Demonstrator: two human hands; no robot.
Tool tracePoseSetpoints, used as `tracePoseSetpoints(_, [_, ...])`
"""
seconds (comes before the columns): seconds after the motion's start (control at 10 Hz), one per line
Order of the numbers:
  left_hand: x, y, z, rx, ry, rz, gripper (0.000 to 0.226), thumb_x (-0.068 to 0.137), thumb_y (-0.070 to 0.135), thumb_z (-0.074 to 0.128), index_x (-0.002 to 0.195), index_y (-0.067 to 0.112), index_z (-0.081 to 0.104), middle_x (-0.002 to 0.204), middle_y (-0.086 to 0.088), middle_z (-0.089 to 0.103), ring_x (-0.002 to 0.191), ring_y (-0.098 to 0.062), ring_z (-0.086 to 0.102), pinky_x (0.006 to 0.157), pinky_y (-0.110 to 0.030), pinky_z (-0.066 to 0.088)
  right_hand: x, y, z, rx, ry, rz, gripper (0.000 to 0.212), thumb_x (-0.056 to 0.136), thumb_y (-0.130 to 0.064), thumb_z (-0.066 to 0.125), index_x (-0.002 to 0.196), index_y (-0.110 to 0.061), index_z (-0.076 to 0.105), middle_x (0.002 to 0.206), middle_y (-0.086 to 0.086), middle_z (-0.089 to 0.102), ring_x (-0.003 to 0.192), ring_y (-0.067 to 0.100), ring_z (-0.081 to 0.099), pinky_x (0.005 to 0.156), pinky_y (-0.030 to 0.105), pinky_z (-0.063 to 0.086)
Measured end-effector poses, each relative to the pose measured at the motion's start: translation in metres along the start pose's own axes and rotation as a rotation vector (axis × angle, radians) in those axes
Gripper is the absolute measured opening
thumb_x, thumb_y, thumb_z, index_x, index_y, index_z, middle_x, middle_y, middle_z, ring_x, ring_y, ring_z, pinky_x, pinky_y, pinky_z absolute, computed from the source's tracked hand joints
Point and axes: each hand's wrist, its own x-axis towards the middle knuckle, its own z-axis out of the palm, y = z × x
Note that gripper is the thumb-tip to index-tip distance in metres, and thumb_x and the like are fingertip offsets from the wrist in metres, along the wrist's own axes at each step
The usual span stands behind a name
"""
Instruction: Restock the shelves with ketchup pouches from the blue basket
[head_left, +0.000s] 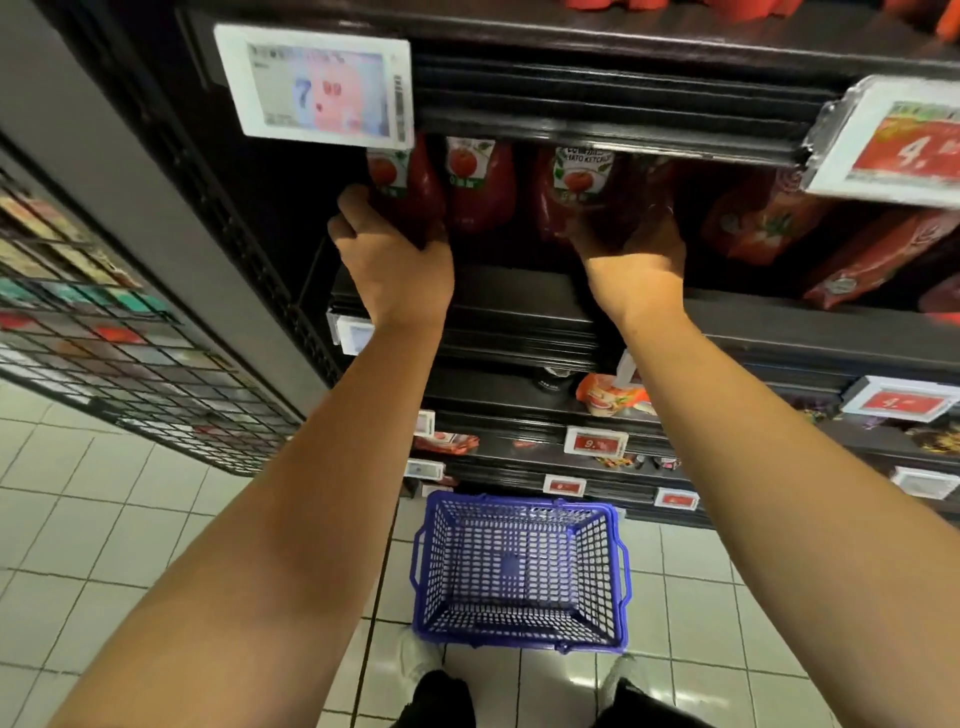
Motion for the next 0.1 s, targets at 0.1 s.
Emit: tracePoseSetpoints(0.1, [-0.0039,-0.006,-0.0133,0.007,-0.007,0.018,0.049,0.081,0.009,0.071,0.126,0.002,0.053,0.124,-0.017,0.05,0.091,-0.015,0.052,0.079,-0.009,0.043,-0.029,0.0088,-0.0122,-0.076,0.083,0.014,0.063,0.082,-0.042,0.08,0.131,-0.008,0.057,0.125,0.013,0.066,0.114,0.028,0.061,0.1,0.033,0.049])
